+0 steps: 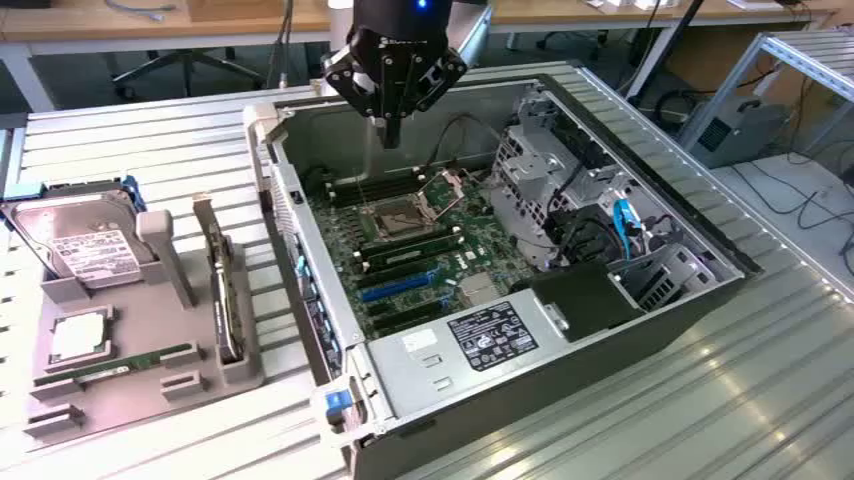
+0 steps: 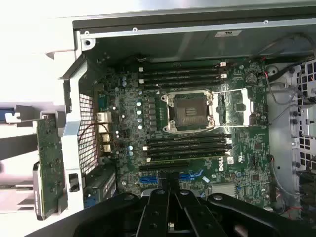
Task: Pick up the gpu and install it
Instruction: 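Reach for the gpu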
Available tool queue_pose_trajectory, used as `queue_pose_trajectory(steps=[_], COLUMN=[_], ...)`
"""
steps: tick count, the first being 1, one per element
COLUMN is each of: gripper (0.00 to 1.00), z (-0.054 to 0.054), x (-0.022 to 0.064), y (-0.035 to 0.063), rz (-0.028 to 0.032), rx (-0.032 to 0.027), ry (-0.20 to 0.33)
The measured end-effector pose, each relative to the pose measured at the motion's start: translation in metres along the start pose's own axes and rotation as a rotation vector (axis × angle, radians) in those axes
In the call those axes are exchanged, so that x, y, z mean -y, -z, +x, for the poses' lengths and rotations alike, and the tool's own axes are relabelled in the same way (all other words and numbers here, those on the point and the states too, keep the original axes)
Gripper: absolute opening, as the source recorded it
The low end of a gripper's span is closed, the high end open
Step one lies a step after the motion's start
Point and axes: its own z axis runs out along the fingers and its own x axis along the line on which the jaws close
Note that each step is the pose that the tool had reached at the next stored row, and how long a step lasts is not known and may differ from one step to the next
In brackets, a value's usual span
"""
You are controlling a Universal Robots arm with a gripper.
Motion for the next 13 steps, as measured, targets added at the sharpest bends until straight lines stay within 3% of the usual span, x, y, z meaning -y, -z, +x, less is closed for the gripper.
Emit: queue_pose_trajectory(steps=[13], gripper=[0.11], z=[0.0037], x=[0.0003], y=[0.0001], rz=[0.0000], rx=[0.0000], ry=[0.000])
